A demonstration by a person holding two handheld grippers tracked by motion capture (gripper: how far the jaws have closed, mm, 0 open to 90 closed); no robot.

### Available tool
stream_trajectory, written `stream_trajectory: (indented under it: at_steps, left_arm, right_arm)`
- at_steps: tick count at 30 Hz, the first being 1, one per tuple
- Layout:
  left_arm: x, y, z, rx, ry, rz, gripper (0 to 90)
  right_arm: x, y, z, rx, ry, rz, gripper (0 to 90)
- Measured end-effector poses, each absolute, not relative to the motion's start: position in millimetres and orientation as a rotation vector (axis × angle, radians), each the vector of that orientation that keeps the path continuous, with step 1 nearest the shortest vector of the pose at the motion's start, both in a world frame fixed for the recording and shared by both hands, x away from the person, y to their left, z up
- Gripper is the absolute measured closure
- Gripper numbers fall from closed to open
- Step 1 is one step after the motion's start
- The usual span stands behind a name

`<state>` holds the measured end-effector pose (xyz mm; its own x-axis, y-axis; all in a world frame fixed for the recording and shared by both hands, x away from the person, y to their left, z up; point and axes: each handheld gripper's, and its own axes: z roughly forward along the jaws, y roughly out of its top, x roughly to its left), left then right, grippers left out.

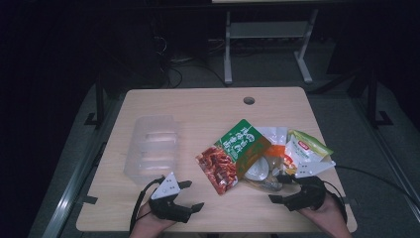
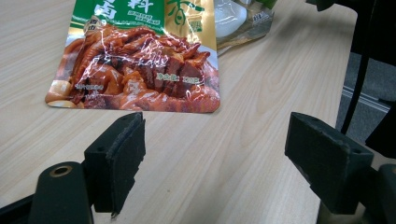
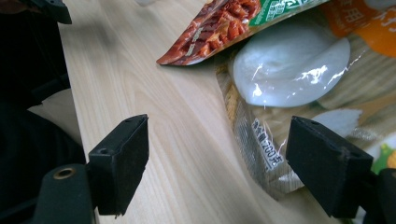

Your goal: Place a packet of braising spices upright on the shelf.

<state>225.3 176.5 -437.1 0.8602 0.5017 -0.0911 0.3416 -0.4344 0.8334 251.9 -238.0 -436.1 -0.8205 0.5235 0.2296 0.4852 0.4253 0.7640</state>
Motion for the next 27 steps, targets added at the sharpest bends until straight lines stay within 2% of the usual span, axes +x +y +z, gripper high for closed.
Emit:
stream_trajectory:
  at_steps: [15, 27]
  left_arm:
    - [223.6, 176.8, -436.3, 2.061, 0.6, 0.211, 20.0]
    - [224.3, 176.5, -435.3, 2.056, 0.599, 0.213, 20.1]
  right_arm:
    - [260.9, -240.1, -419.8, 1.041, 2.527, 1.395, 19.9]
    - [300.2, -231.0, -391.0, 1.151, 2.506, 1.27, 22.4]
